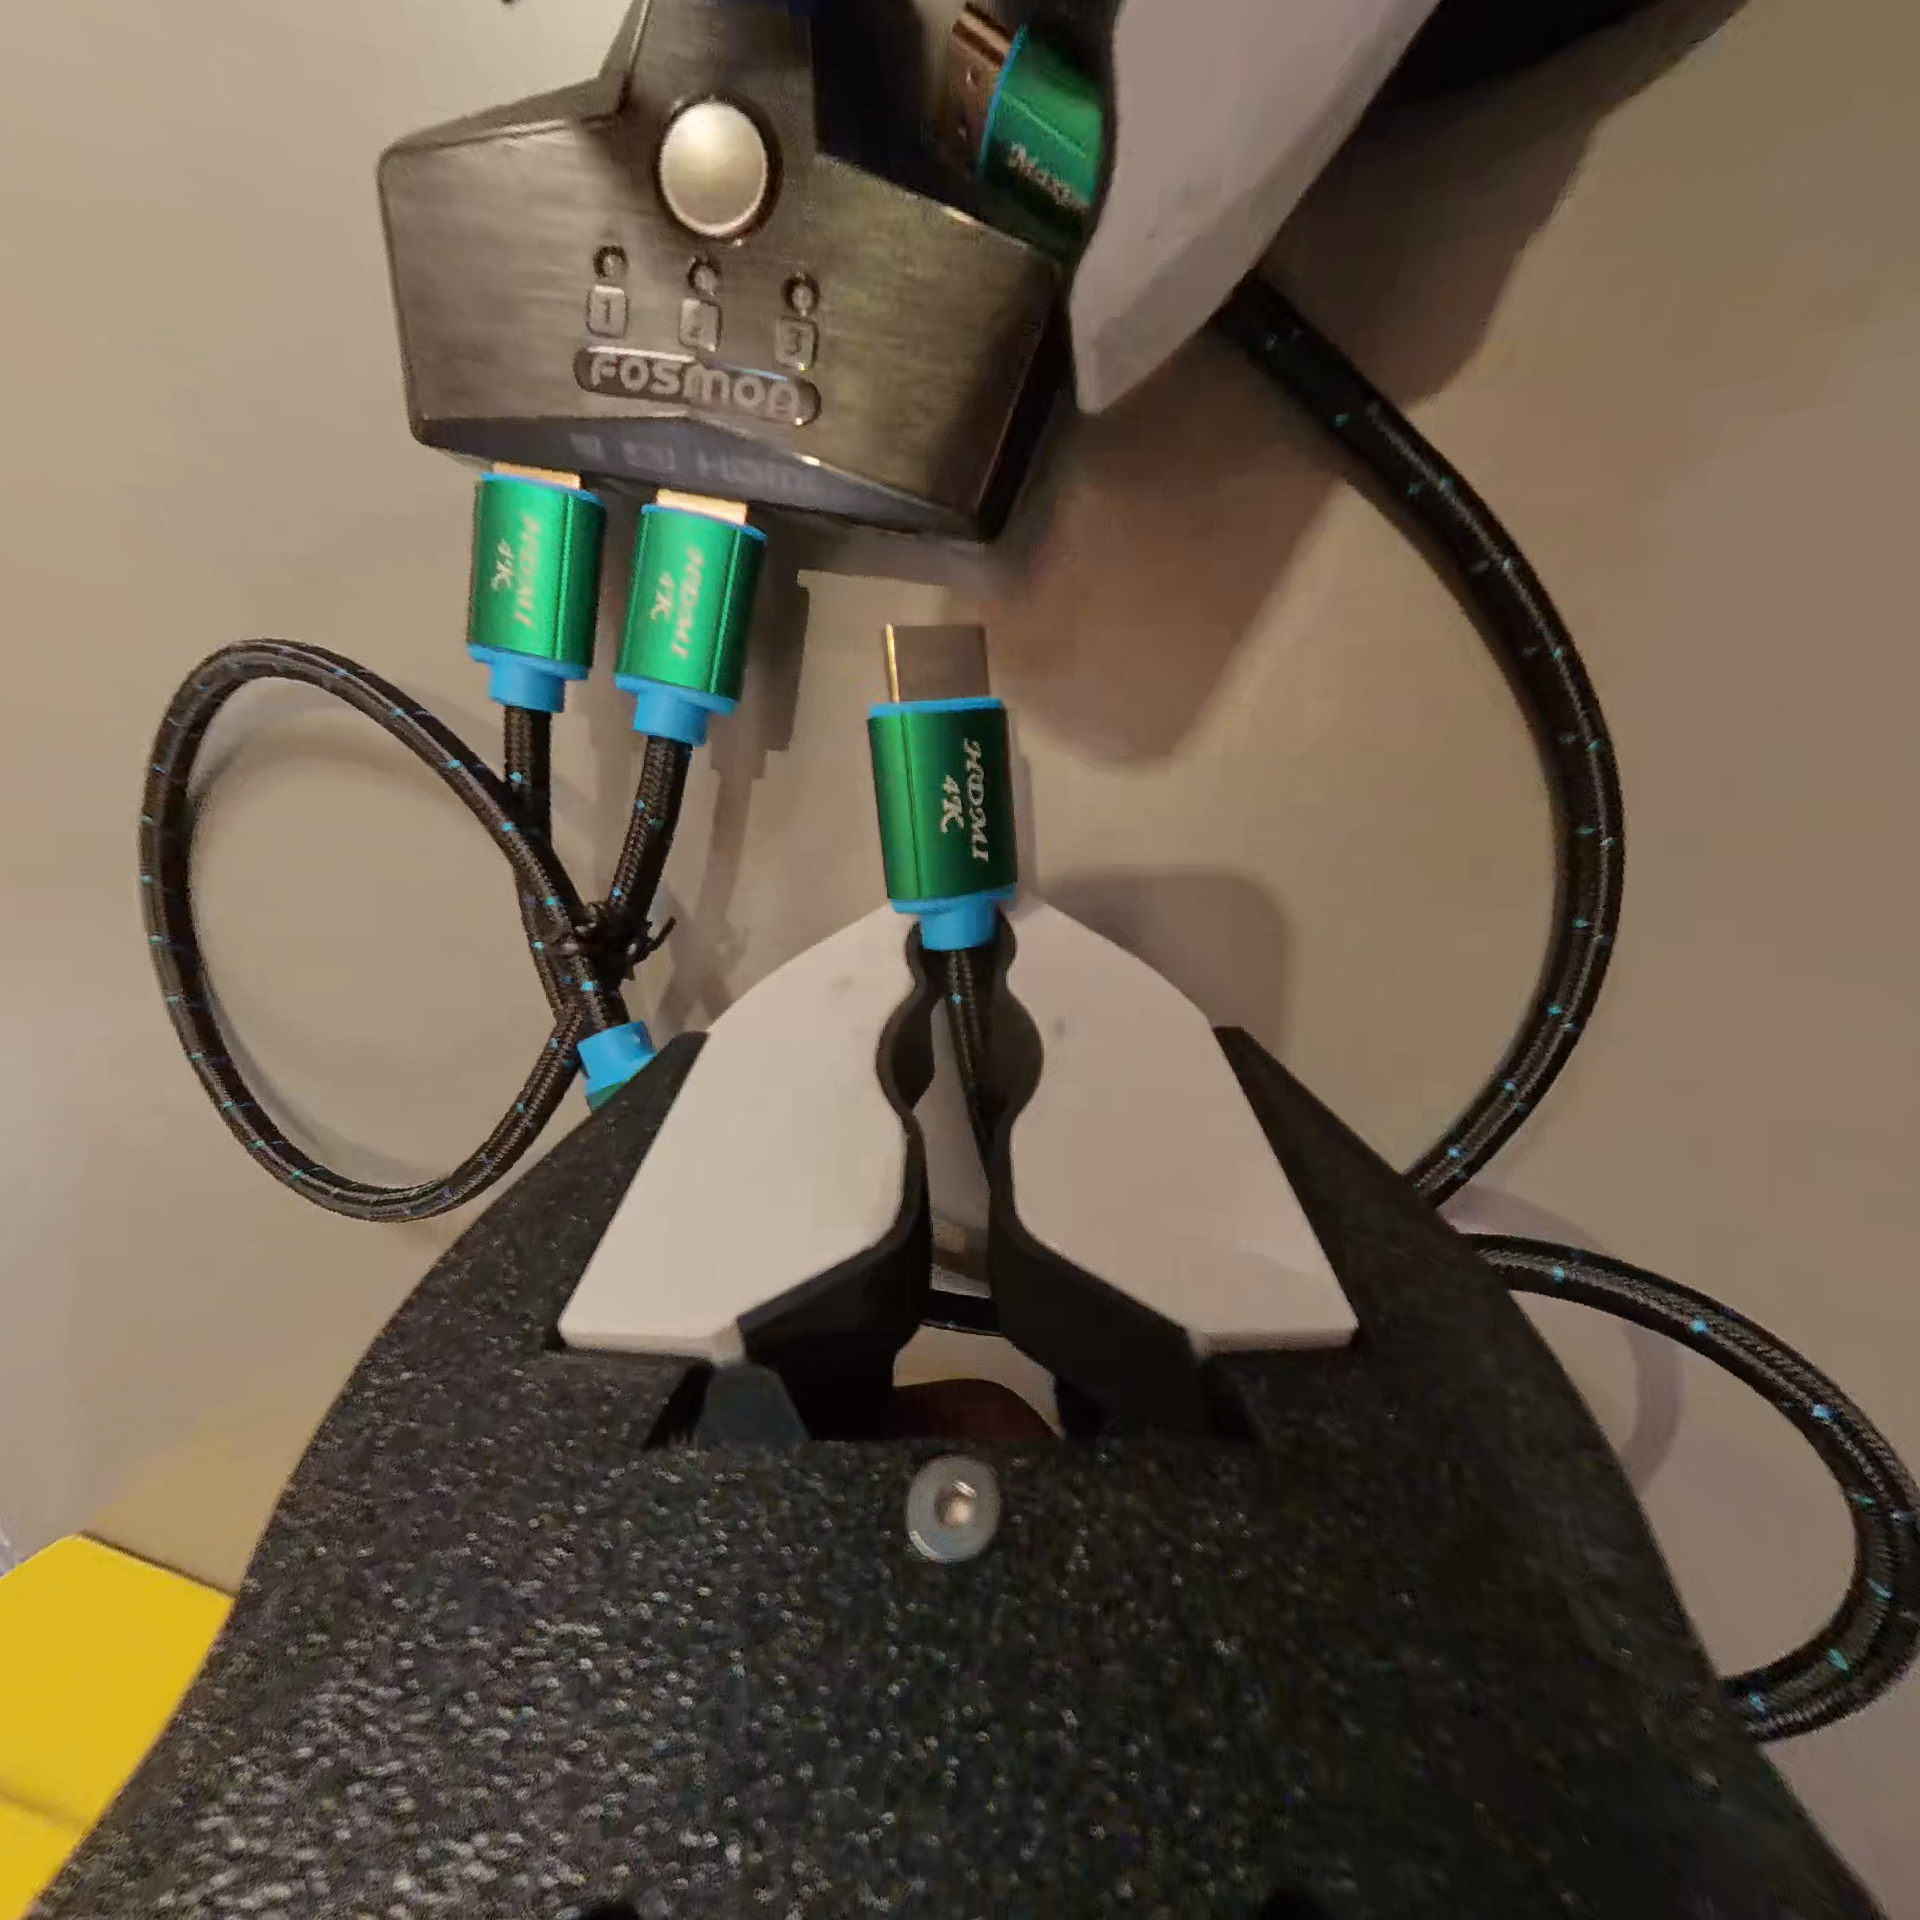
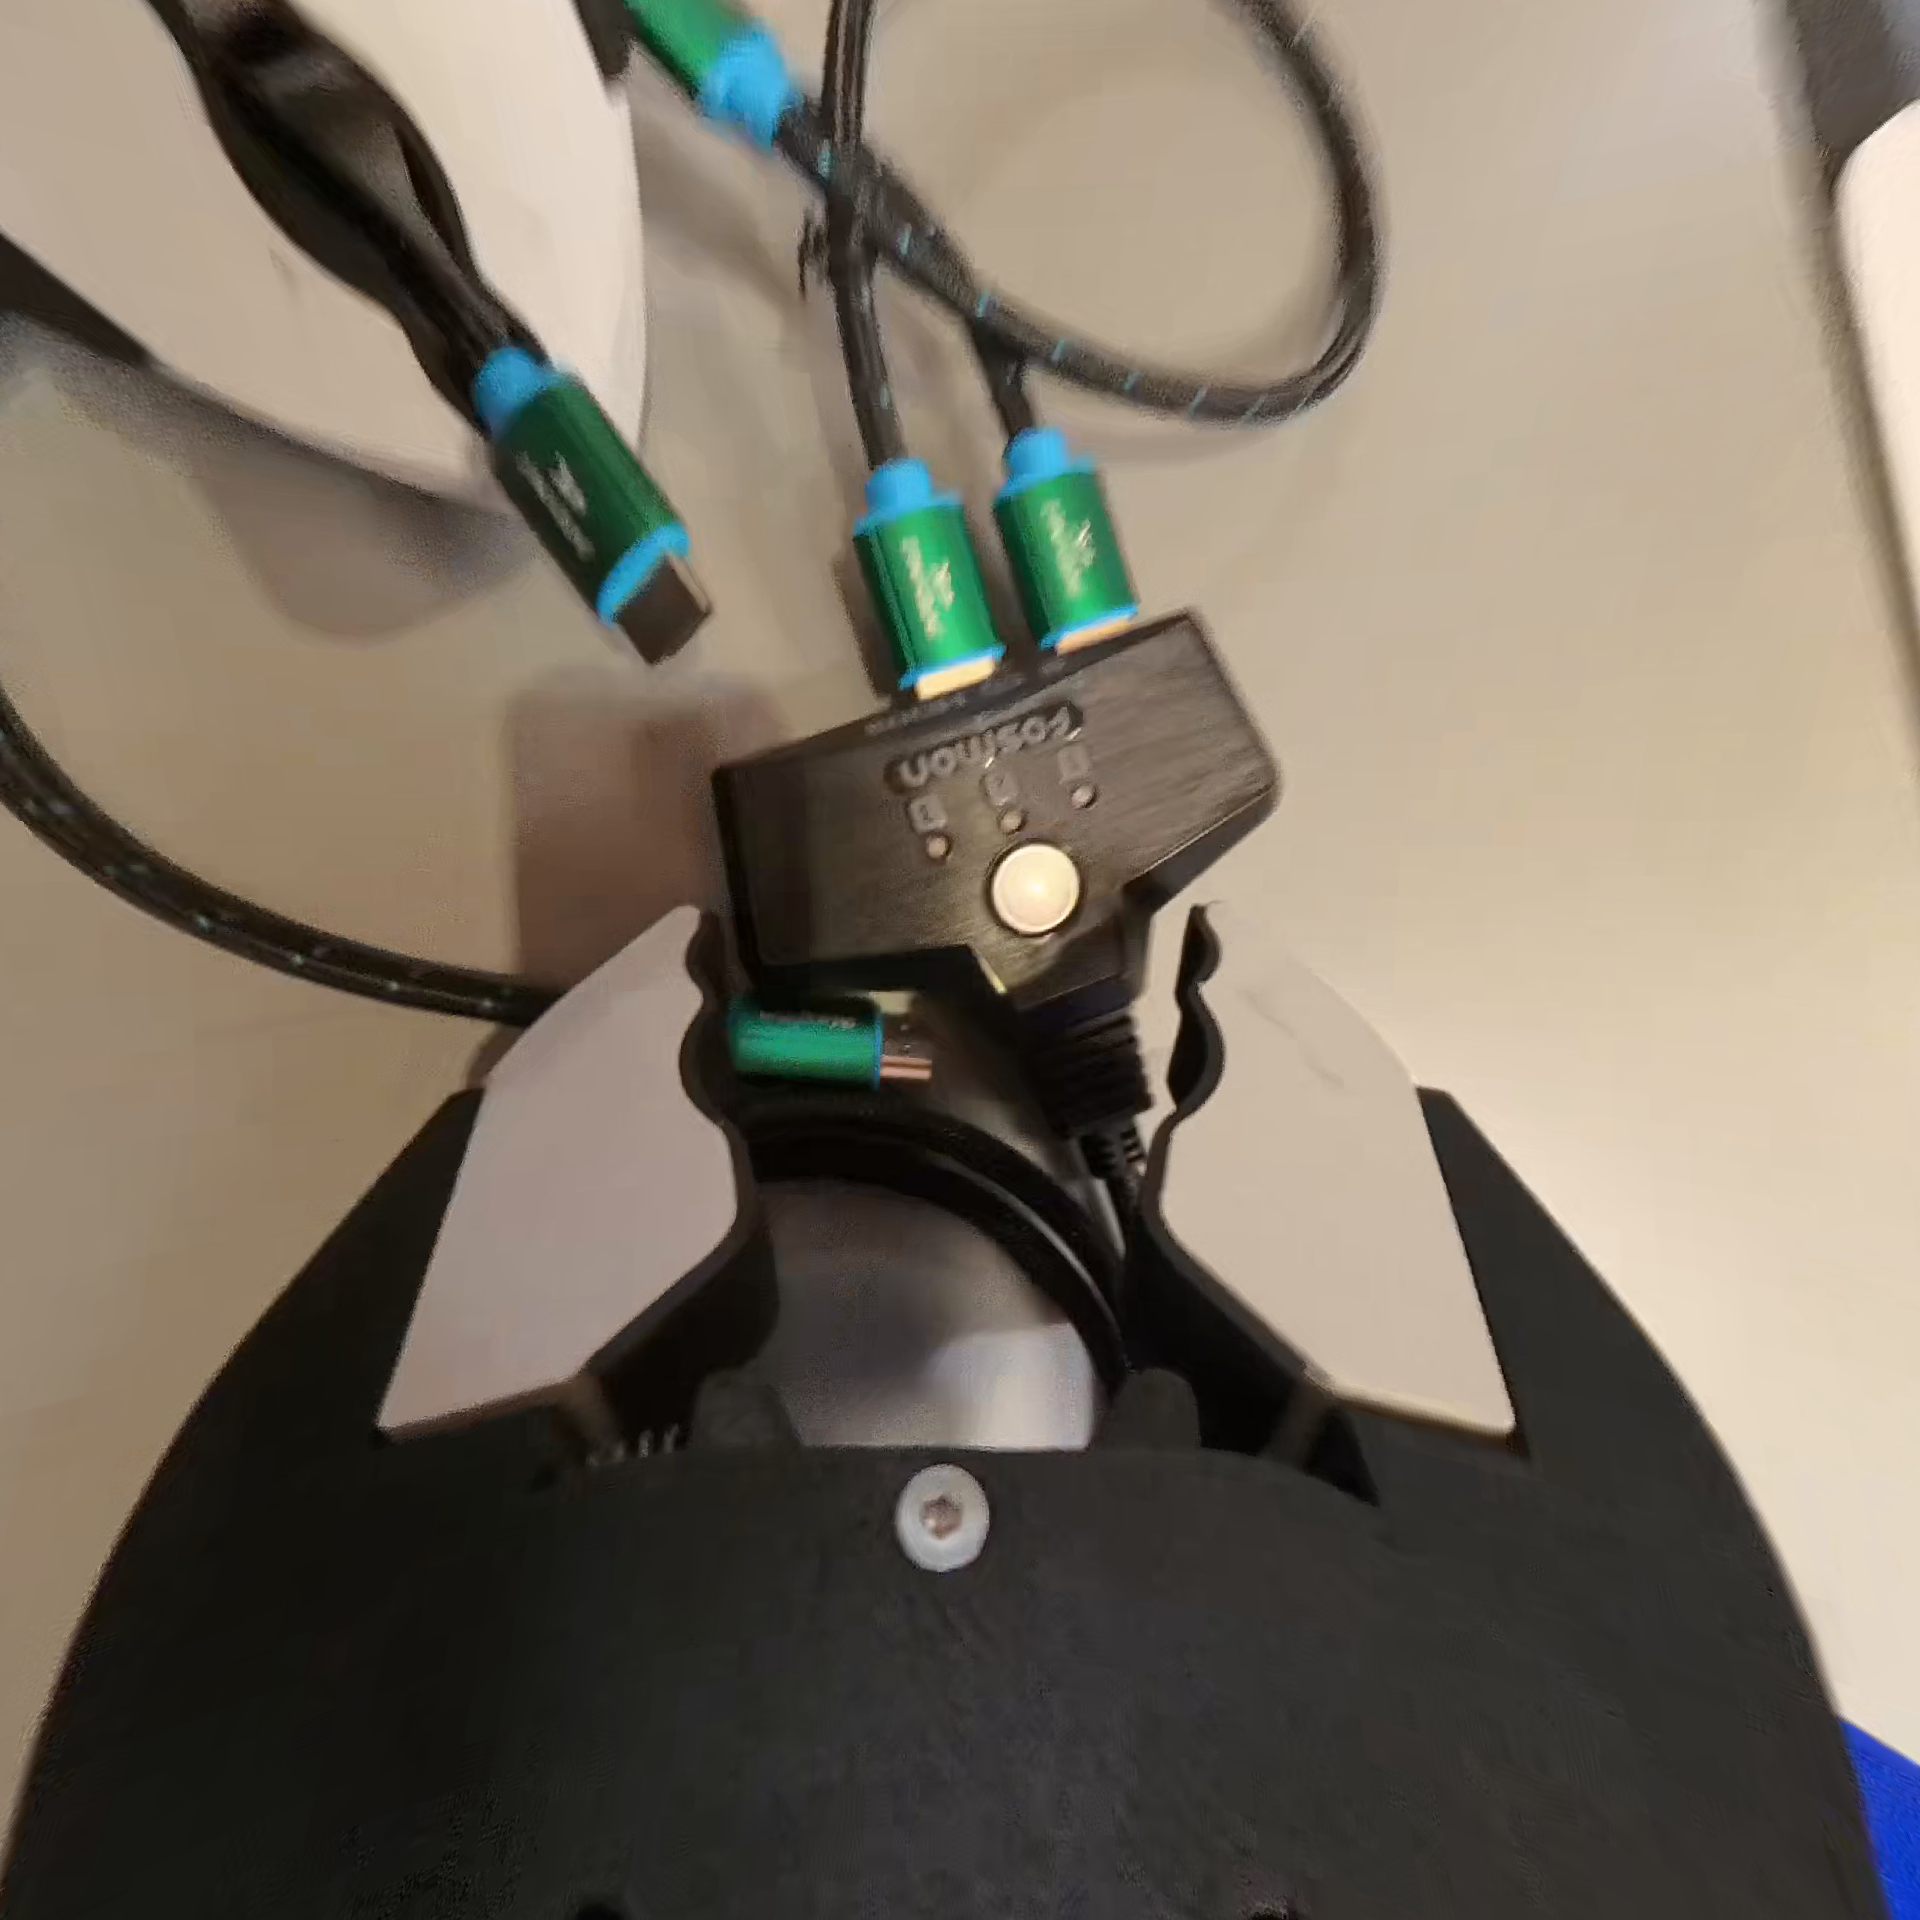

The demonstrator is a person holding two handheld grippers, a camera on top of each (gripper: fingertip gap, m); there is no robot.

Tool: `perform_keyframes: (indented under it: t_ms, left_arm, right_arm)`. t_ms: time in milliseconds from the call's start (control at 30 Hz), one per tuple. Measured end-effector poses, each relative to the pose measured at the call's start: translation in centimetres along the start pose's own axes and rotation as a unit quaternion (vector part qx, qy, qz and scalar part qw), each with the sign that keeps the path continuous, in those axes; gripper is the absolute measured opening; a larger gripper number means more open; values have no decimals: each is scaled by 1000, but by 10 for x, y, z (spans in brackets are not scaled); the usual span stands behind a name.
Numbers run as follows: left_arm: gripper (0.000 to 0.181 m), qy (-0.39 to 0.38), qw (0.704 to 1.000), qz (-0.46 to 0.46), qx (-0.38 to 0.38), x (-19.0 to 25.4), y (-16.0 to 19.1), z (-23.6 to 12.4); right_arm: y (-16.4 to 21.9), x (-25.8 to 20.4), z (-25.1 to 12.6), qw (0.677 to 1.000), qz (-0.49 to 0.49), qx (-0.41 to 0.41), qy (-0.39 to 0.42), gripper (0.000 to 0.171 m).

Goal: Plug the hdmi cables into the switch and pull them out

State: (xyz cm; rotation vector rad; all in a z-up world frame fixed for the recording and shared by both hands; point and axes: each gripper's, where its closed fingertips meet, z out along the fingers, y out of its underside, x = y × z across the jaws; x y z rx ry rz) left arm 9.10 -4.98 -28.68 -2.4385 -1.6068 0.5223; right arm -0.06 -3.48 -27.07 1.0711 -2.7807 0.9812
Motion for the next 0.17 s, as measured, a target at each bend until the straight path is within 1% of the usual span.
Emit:
perform_keyframes:
  t_ms: [33,100,167]
  left_arm:
    - [6,12,1000,-6,-6,0,0,0]
    - [5,25,1000,-14,-2,-1,-4,2]
    - [11,12,1000,-23,15,-6,-9,4]
  right_arm:
    - [5,-3,5,1000,8,-14,-20,83]
    - [5,-5,8,999,23,-10,-38,88]
    - [6,-3,8,999,26,2,-31,86]
